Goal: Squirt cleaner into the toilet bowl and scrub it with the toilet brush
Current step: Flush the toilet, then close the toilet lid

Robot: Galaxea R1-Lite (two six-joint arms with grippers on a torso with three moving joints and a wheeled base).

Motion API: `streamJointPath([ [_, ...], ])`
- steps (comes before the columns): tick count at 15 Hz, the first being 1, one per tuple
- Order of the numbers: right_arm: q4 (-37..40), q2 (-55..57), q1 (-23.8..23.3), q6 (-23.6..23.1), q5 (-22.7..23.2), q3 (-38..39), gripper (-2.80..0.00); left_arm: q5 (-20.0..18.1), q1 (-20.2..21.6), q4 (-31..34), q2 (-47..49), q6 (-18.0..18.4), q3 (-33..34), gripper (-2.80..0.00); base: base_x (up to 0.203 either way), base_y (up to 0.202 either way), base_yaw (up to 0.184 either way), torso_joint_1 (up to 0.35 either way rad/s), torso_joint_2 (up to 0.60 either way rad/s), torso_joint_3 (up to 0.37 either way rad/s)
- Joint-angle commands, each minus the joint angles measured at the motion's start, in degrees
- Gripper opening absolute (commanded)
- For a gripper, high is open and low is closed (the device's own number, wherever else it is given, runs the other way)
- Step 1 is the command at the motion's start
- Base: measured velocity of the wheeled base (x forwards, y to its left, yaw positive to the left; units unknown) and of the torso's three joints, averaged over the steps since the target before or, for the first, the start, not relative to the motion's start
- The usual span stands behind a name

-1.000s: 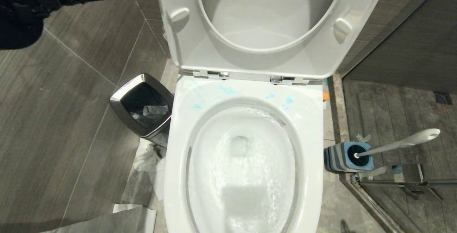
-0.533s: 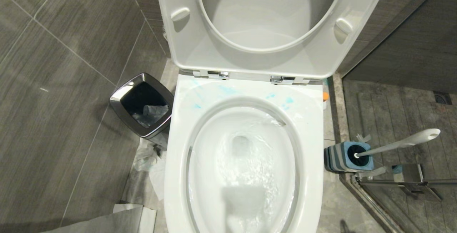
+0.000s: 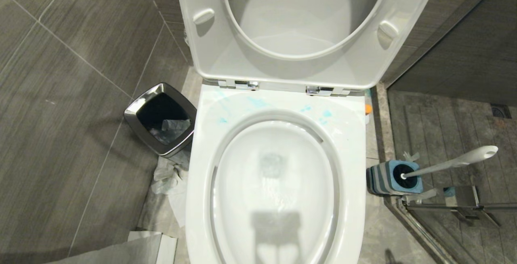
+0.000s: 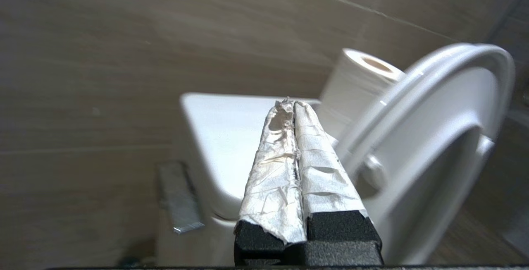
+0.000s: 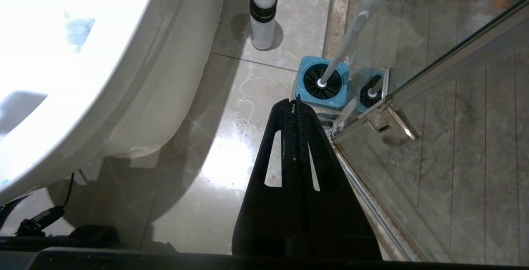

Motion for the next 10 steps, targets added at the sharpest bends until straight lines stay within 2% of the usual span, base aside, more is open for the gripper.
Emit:
streamJointPath([
  [1,0.0,0.1,0.0,0.0,0.0,1.4,-2.80,-1.1,-0.2,1.7,0.3,-0.8,0.1,-2.80,0.000,0.000,0.000,0.000,0.00,0.000],
  [3,0.0,0.1,0.0,0.0,0.0,1.4,-2.80,-2.6,2.4,1.5,3.5,-0.9,-1.8,-2.80,0.000,0.000,0.000,0.000,0.00,0.000],
  [5,0.0,0.1,0.0,0.0,0.0,1.4,-2.80,-7.2,5.3,1.2,7.9,-0.5,-5.5,-2.80,0.000,0.000,0.000,0.000,0.00,0.000],
  [7,0.0,0.1,0.0,0.0,0.0,1.4,-2.80,-8.4,6.9,-2.3,10.6,-0.4,-5.9,-2.80,0.000,0.000,0.000,0.000,0.00,0.000],
  [8,0.0,0.1,0.0,0.0,0.0,1.4,-2.80,-8.5,7.4,-5.3,11.5,-0.9,-5.9,-2.80,0.000,0.000,0.000,0.000,0.00,0.000],
  [10,0.0,0.1,0.0,0.0,0.0,1.4,-2.80,-8.6,8.1,-9.4,12.6,-4.8,-5.9,-2.80,0.000,0.000,0.000,0.000,0.00,0.000],
])
